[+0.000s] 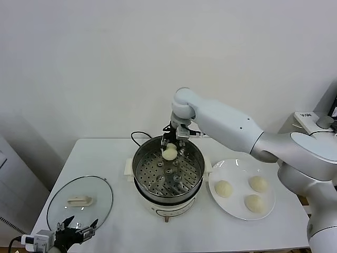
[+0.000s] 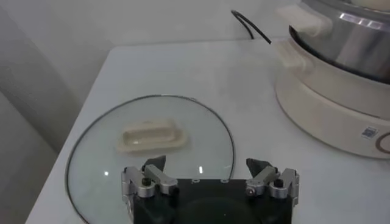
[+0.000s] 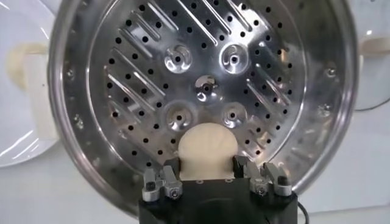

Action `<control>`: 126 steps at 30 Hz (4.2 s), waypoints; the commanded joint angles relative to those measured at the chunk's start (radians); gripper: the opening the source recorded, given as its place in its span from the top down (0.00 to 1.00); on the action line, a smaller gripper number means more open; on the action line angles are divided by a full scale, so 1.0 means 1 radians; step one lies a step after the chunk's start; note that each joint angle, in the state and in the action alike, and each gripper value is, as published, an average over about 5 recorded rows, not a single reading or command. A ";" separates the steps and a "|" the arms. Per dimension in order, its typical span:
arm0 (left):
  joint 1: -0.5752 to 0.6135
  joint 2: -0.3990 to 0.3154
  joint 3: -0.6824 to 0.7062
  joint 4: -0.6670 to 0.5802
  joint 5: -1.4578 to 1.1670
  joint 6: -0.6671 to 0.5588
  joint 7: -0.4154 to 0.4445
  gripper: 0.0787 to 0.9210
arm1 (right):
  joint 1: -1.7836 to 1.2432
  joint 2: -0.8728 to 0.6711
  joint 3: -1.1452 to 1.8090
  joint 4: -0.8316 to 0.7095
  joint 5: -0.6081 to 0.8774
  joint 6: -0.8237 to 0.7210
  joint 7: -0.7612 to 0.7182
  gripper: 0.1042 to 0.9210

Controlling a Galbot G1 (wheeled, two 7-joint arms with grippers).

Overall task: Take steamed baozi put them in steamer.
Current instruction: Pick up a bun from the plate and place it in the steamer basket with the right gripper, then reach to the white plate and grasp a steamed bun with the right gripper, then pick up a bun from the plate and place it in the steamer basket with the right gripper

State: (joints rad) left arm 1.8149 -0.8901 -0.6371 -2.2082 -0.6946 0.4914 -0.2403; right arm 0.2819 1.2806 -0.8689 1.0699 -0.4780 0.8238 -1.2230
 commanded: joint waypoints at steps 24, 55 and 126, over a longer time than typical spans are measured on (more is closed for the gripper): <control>-0.009 0.007 0.008 0.006 -0.002 0.001 0.000 0.12 | 0.427 -0.283 -0.416 -0.058 0.821 -0.351 -0.065 0.12; -0.027 -0.001 0.015 0.005 -0.005 0.006 -0.001 0.12 | 0.229 -0.599 -0.623 0.172 0.991 -0.818 0.168 0.12; -0.023 -0.018 0.017 -0.004 0.012 0.018 -0.015 0.12 | 0.782 -0.554 -0.831 0.442 1.203 -1.017 0.188 0.56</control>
State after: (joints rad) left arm 1.7917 -0.9090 -0.6209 -2.2098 -0.6848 0.5096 -0.2541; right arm 0.7815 0.7115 -1.5785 1.3816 0.5872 -0.1156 -1.0251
